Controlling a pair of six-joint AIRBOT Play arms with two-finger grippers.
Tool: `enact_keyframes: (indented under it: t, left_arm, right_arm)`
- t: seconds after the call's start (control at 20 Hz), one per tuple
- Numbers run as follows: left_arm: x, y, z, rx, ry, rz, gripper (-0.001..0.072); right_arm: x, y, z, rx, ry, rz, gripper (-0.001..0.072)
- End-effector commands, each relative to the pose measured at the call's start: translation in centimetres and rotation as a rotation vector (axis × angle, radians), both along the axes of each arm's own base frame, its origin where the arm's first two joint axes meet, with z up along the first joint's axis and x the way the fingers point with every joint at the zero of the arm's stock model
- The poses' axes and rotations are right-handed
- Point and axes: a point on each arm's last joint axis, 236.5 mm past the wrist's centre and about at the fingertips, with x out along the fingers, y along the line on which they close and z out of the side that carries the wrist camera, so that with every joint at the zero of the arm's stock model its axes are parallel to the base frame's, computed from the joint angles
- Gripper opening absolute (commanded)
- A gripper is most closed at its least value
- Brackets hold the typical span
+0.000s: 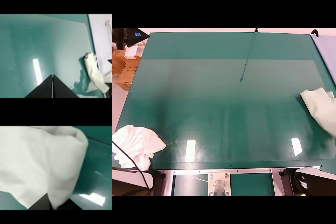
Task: Fold the shirts.
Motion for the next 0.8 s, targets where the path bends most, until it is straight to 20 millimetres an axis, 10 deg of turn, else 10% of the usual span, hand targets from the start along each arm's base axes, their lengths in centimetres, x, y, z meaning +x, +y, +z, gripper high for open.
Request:
enact_keyframes:
  t: [0.0, 0.2, 0.35, 0.55, 0.75]
  left_arm:
    - [0.0, 0.0, 0.0, 0.001, -0.003, 0.001, 0.0028]
    - [-0.3, -0.1, -0.1, 0.003, 0.007, -0.011, 0.0028]
    - [-0.3, -0.1, -0.1, 0.003, 0.007, -0.011, 0.0028]
    - [-0.2, -0.1, -0.1, 0.008, -0.002, -0.012, 0.0029]
    - [0.3, 0.2, 0.2, 0.003, -0.018, 0.01, 0.0028]
  right_arm:
    - [-5.1, 3.2, -4.9, 0.087, 0.051, -0.067, 0.0011]
    - [-5.4, 4.6, -6.3, 0.109, 0.063, -0.054, 0.0016]
    - [-5.4, 3.1, -4.1, 0.076, 0.073, -0.013, 0.0374]
    - [-8.3, -0.3, 2.7, 0.041, 0.218, -0.028, 0.0438]
    - [-0.2, -1.7, 12.1, -0.116, -0.035, 0.009, 0.0355]
